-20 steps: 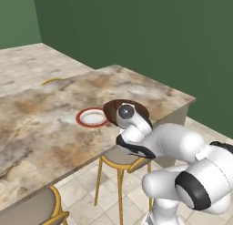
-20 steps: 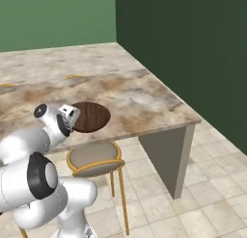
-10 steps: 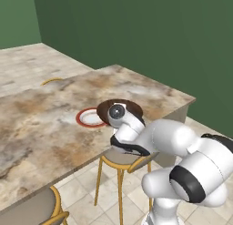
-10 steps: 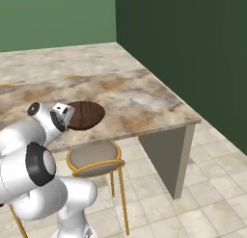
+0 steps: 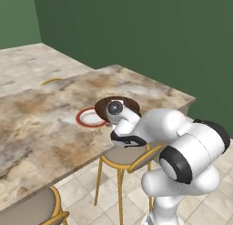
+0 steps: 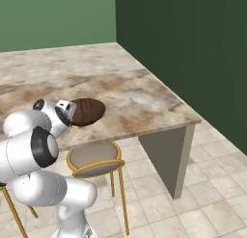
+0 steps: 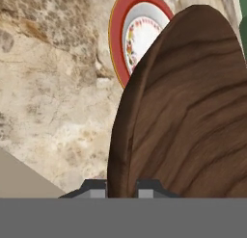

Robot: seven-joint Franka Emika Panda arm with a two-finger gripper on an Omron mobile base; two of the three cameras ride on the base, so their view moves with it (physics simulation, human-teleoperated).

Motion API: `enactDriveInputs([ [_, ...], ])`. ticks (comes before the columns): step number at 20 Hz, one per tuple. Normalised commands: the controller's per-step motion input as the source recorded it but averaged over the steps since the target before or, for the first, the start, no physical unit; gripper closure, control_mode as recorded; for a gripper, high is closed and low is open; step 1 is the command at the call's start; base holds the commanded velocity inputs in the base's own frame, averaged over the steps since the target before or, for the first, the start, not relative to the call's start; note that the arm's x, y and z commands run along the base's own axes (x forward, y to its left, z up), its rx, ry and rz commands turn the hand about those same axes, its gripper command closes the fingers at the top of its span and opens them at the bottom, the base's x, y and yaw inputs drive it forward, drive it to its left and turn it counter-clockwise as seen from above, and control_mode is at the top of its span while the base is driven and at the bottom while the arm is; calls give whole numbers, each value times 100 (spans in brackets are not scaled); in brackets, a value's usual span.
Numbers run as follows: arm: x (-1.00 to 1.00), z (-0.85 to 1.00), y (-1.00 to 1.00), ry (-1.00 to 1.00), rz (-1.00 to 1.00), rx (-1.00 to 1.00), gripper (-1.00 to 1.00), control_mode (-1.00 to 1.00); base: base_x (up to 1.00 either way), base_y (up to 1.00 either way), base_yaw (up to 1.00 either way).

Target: Move the bowls from the cabinet to the plates on the dining table.

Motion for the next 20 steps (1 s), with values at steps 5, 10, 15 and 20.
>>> enactDriveInputs([
  [5, 15, 0, 8, 0, 4, 0, 100, -100, 0, 0, 0],
  [10, 15, 0, 18, 0, 5, 0, 100, -100, 0, 0, 0],
  [15, 26, 0, 19, 0, 5, 0, 100, -100, 0, 0, 0],
  [20, 33, -10, 14, 0, 6, 0, 100, -100, 0, 0, 0],
])
